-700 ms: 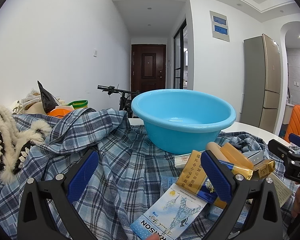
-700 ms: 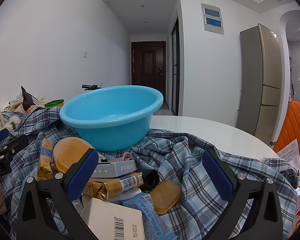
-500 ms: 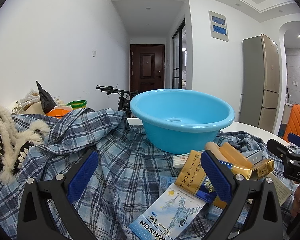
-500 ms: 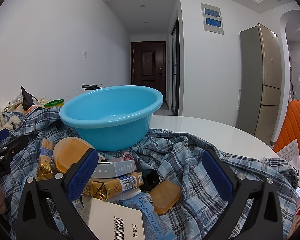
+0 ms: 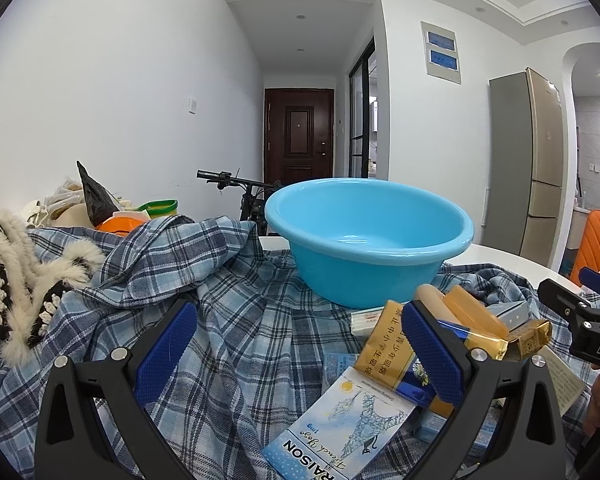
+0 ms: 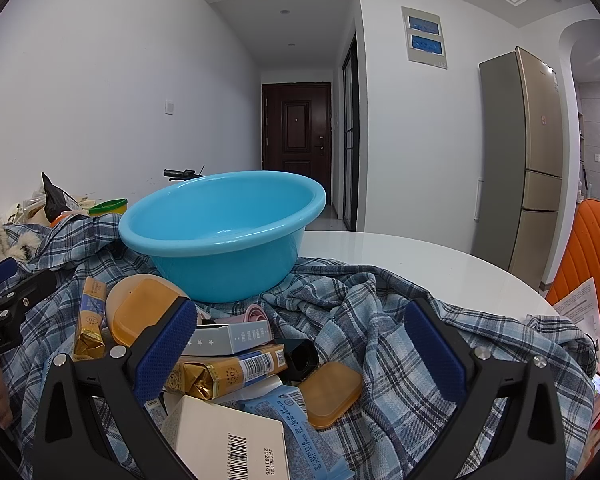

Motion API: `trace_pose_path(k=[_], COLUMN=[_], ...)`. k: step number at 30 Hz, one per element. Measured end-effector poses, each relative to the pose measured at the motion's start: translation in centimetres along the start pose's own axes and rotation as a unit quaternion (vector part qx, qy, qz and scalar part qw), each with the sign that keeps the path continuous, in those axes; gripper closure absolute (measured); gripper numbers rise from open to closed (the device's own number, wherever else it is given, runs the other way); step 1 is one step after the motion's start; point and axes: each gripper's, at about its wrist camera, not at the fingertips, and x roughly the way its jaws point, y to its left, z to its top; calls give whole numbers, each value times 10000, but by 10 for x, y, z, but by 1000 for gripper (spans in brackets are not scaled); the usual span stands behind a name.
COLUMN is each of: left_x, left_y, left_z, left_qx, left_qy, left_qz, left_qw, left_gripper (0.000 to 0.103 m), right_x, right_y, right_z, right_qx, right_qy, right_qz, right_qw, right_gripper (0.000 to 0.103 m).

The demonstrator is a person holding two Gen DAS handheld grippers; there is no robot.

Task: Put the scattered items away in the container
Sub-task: 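Raise both tools and approach the pile of items on the shirt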

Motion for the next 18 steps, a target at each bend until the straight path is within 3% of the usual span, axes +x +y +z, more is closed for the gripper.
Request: trace_pose_path(k=[6,8,11,14,18], left_x=[4,5,2,4,-2], left_y=[1,1,-1,-4,-6], left_z=[0,0,2,14,37], left_qx=[12,15,67,225,275], left_qy=[68,80,-39,165,223], left_qz=[-164,-59,-3,-109,-149], left_qw=[9998,9999,10000,9996,9993], left_gripper=[0,0,0,0,0], right_x=[0,1,2,2,-15], right_y=[-4,-9,-16,-20,-22], right_z=[-1,1,1,10,40], right_qx=[58,166,310,373,253], right_qy=[32,28,149,349,175], right_qz=[-157,-289,-67,75,153], right_qw=[9999,9994,9994,9987,9994], right_gripper=[0,0,0,0,0])
